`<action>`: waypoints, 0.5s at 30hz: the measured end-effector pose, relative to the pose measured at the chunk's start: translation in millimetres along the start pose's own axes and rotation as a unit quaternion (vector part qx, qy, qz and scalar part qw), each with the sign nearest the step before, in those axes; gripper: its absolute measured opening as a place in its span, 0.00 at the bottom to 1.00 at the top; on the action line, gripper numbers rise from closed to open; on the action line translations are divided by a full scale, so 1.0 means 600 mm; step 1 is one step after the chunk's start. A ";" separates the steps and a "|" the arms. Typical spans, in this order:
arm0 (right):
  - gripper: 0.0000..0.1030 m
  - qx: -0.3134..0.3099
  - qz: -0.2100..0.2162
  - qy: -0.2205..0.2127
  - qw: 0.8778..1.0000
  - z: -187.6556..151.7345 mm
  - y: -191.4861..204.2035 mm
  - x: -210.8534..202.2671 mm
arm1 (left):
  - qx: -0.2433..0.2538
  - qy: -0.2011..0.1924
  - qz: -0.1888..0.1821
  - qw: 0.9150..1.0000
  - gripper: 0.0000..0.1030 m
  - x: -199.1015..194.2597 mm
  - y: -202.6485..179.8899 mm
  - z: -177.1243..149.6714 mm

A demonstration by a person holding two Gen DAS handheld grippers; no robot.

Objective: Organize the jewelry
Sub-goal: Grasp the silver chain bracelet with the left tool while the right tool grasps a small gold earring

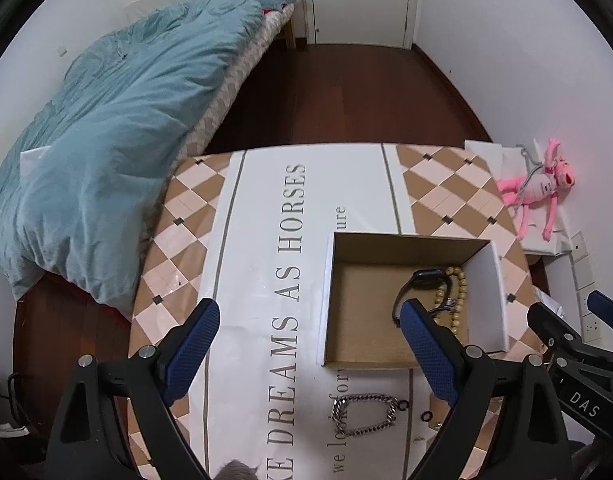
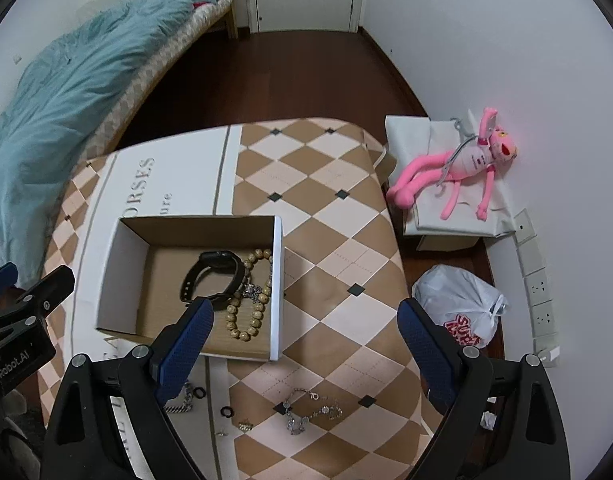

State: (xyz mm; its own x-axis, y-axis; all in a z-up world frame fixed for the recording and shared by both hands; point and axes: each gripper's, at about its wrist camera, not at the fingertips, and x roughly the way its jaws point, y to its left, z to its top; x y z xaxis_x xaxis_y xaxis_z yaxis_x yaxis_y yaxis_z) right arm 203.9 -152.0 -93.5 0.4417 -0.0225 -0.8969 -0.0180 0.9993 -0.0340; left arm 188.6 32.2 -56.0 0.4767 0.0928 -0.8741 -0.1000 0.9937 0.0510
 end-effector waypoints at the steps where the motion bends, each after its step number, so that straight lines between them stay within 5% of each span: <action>1: 0.92 0.001 0.001 -0.006 1.000 -0.002 -0.001 -0.012 | -0.004 -0.009 0.000 1.000 0.90 -0.010 0.001 0.000; 9: 0.92 0.014 0.019 -0.052 0.998 -0.027 -0.016 -0.121 | -0.013 -0.049 -0.017 0.999 0.90 -0.102 0.015 -0.017; 15: 0.92 0.029 0.026 -0.035 0.999 -0.088 -0.029 -0.123 | -0.008 -0.051 -0.012 0.999 0.90 -0.108 0.023 -0.068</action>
State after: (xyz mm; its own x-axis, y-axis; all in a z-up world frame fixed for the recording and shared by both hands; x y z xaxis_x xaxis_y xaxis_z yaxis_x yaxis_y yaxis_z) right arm 123.9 -169.4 -49.9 0.5023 0.0302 -0.8642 0.0088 0.9992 0.0400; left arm 121.0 37.1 -18.3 0.5660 0.0763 -0.8209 -0.1011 0.9946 0.0228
